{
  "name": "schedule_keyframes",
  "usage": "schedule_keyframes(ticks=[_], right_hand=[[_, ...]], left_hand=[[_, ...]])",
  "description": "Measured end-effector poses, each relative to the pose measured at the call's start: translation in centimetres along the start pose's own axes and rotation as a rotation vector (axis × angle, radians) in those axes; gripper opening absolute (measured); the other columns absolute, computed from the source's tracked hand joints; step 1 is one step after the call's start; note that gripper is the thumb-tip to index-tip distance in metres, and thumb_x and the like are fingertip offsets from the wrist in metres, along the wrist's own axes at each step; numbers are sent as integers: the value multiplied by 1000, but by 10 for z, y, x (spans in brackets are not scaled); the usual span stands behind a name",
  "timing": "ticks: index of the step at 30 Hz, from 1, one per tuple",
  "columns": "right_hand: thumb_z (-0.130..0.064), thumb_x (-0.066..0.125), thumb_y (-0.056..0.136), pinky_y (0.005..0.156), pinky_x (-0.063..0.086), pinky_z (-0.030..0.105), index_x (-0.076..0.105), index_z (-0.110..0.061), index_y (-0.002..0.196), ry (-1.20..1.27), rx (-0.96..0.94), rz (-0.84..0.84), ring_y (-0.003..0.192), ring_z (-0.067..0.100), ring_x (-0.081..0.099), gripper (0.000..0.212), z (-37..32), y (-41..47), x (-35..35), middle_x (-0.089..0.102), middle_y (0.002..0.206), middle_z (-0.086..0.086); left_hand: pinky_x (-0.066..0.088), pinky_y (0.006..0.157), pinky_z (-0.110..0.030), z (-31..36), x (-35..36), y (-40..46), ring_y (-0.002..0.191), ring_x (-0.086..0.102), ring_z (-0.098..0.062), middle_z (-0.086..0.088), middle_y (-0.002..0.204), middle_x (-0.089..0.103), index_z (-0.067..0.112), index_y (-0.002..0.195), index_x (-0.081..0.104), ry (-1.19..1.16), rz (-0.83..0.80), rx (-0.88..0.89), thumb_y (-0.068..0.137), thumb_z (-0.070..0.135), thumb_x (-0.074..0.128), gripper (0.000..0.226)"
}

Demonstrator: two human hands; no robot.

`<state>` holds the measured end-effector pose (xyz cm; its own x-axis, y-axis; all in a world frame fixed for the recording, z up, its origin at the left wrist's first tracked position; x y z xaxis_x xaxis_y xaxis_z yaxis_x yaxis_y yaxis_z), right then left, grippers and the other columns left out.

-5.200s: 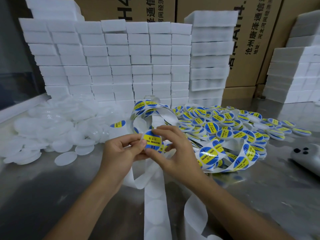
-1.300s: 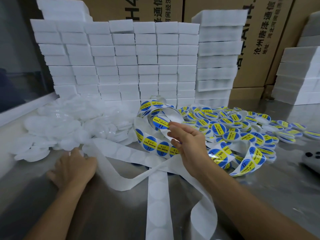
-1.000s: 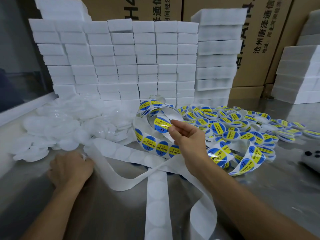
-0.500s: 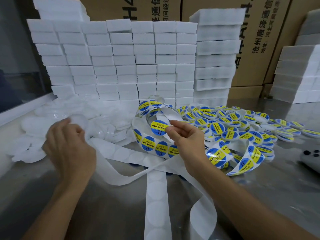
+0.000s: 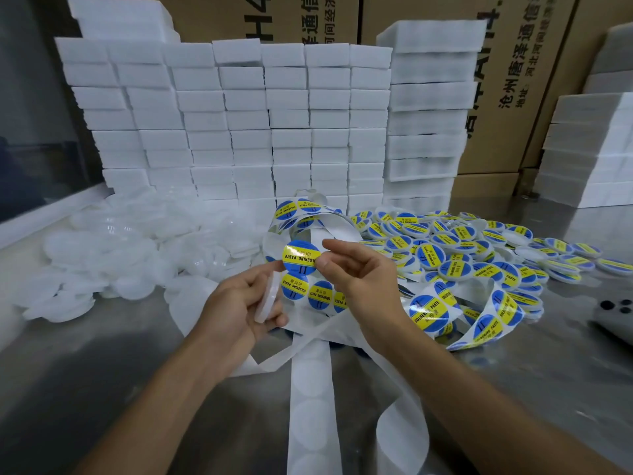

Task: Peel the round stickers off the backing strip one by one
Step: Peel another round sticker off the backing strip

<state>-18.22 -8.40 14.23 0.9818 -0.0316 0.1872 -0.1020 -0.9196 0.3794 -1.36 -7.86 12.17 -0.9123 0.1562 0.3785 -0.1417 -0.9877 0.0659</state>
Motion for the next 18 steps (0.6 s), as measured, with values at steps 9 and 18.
schedule_keyframes(ticks=[9, 18], right_hand=[[-11, 75, 85, 67, 53, 13, 74, -18, 101, -108, 146, -102, 82, 6, 73, 17, 11, 0, 6, 77, 87, -5], [-23, 71, 90, 61, 58, 30, 68, -28, 84, -141, 136, 58, 68, 4, 63, 8, 5, 3, -5, 69, 68, -23]], left_hand=[[45, 47, -28, 4, 3, -4, 44, 46, -13, 4, 57, 58, 14, 109, 68, 173, -67, 51, 102, 5, 36, 33], [48, 40, -25, 5, -18, -1, 67, 57, -23, -10, 92, 60, 27, 98, 69, 376, 261, 97, 101, 10, 46, 29]])
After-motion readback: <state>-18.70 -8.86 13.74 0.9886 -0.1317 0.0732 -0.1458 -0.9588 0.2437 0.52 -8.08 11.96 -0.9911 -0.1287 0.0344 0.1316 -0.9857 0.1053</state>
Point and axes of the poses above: each hand's wrist, its own y-axis towards the middle knuckle, its own x-axis out of the palm, z = x × y, the point moved 6 cm from there along y, towards the middle knuckle
